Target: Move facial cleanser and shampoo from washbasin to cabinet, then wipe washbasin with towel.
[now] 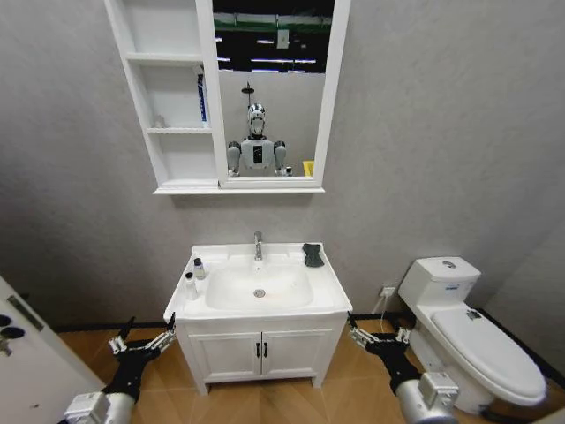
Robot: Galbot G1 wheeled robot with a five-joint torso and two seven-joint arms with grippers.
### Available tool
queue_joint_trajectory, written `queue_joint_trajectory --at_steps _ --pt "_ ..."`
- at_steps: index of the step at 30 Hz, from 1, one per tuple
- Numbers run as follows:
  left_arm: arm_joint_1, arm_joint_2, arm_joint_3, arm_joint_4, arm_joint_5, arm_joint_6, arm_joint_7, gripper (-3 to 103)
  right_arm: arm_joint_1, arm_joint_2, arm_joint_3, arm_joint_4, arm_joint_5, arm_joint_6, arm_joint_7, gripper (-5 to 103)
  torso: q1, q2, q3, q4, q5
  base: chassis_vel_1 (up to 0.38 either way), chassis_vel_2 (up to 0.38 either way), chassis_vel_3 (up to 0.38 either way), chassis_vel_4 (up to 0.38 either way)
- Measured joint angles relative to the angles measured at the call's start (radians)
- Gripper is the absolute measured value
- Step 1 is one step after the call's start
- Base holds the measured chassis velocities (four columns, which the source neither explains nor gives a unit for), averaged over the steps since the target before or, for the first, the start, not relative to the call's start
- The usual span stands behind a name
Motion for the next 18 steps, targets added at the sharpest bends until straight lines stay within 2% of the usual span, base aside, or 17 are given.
queue_joint_trajectory --at_steps 5,8,12,13,18 --pt "-0.005 0.000 0.008 0.004 0.004 0.000 0.000 100 0.006 0.000 -0.006 -0.009 -0.006 0.009 0.002 100 0.000 0.000 0.000 -0.0001 0.0004 -0.303 0.311 0.310 -0.309" --pt "-0.013 0.000 0.020 0.009 0.016 -0.003 -0.009 100 0.018 0.000 -0.013 -0.027 -0.030 0.040 0.009 100 0.001 0.000 0.000 -0.0002 0.0004 -0.275 0.242 0.251 -0.265" --pt "-0.023 -0.003 0.039 0.022 0.039 -0.016 -0.026 100 0.018 -0.001 -0.011 -0.033 -0.040 0.057 0.020 100 0.001 0.000 0.000 0.0002 0.0005 -0.185 0.178 0.103 -0.066" --pt "-0.028 -0.003 0.051 0.032 0.050 -0.021 -0.039 100 0.014 -0.001 -0.007 -0.031 -0.038 0.058 0.026 100 0.001 0.000 0.000 -0.0006 0.0003 -0.093 0.031 -0.031 -0.029" --pt "-0.042 -0.003 0.068 0.061 0.085 -0.036 -0.057 100 0.011 0.000 -0.001 -0.028 -0.035 0.059 0.039 100 -0.001 0.000 0.000 -0.0001 0.0002 -0.019 0.006 -0.006 -0.006"
